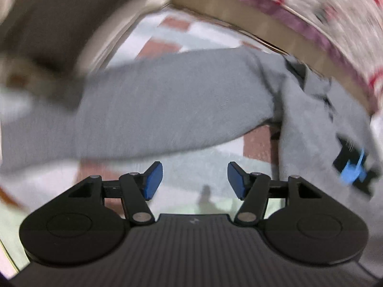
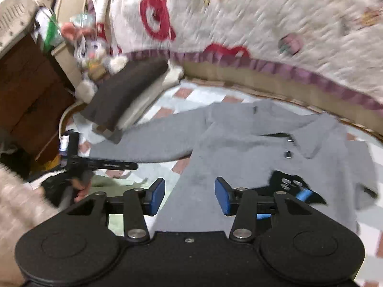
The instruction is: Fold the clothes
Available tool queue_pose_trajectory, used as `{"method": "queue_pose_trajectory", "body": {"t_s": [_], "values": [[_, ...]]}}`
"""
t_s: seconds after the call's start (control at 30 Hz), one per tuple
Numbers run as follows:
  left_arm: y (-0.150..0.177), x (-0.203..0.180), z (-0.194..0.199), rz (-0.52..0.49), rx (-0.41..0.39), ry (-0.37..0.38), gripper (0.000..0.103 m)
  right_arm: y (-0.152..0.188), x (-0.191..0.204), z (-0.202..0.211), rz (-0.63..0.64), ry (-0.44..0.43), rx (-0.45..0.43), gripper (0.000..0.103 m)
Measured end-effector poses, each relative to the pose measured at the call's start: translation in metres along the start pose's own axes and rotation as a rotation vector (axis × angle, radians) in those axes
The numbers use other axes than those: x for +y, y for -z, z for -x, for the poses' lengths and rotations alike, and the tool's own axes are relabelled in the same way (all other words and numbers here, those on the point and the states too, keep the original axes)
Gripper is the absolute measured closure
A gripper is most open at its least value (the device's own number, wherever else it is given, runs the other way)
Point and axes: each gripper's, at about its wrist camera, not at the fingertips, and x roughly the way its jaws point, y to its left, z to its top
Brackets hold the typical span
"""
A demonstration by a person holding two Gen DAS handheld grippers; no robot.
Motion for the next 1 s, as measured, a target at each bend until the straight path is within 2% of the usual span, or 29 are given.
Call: {"method": "queue_pose_trajectory", "body": {"t_s": [0.07,0.17,0.23,0.33,0.43,0.57,0.63,0.67,0.7,0.73,0.77,0.8,0.83,0.87,0.9,0.93,0.97,1.0], "values": [[0.003,0.018,0.006,0.109,-0.008,0.0,0.044,-0.008,0.001,-0.043,0.038,0.011,0.05,0.051],[0.009,0.044,0.013,0.291,-0.073,-0.014,0.043,-0.024,0.003,-0.115,0.087,0.037,0.095,0.051],[0.01,0.059,0.007,0.398,-0.087,0.025,0.043,-0.035,0.004,-0.15,0.093,0.025,0.078,0.051],[0.012,0.073,-0.01,0.527,-0.119,0.046,0.042,-0.055,0.002,-0.19,0.159,0.001,0.055,0.051],[0.006,0.069,-0.019,0.484,-0.162,0.003,0.042,-0.072,0.006,-0.225,0.269,0.033,0.055,0.051],[-0.003,0.061,-0.03,0.405,-0.22,-0.062,0.041,-0.096,-0.01,-0.262,0.217,0.065,0.083,0.051],[-0.008,0.057,-0.035,0.365,-0.249,-0.094,0.041,-0.105,-0.022,-0.28,0.149,0.096,0.084,0.05],[-0.01,0.055,-0.038,0.345,-0.264,-0.11,0.039,-0.108,-0.029,-0.289,0.113,0.109,0.085,0.047],[-0.013,0.053,-0.04,0.325,-0.278,-0.126,0.033,-0.111,-0.033,-0.3,0.087,0.115,0.092,0.04],[-0.015,0.051,-0.043,0.305,-0.292,-0.142,0.028,-0.112,-0.037,-0.312,0.087,0.127,0.106,0.038],[-0.017,0.05,-0.046,0.285,-0.307,-0.158,0.01,-0.111,-0.039,-0.324,0.124,0.14,0.13,0.038],[-0.019,0.048,-0.048,0.265,-0.321,-0.174,0.005,-0.11,-0.042,-0.332,0.173,0.147,0.145,0.04],[-0.022,0.046,-0.051,0.244,-0.335,-0.19,0.005,-0.109,-0.048,-0.328,0.166,0.114,0.118,0.041],[-0.023,0.04,-0.054,0.217,-0.333,-0.21,0.009,-0.107,-0.055,-0.324,0.16,0.082,0.09,0.063],[-0.024,0.036,-0.055,0.19,-0.329,-0.209,0.032,-0.106,-0.062,-0.32,0.149,0.048,0.064,0.083],[-0.025,0.034,-0.055,0.165,-0.326,-0.2,0.056,-0.107,-0.069,-0.314,0.1,0.007,0.055,0.084],[-0.027,0.033,-0.056,0.147,-0.299,-0.194,0.098,-0.107,-0.074,-0.306,0.071,-0.02,0.028,0.086],[-0.028,0.034,-0.053,0.145,-0.3,-0.199,0.097,-0.108,-0.077,-0.3,0.064,-0.041,0.011,0.086]]}}
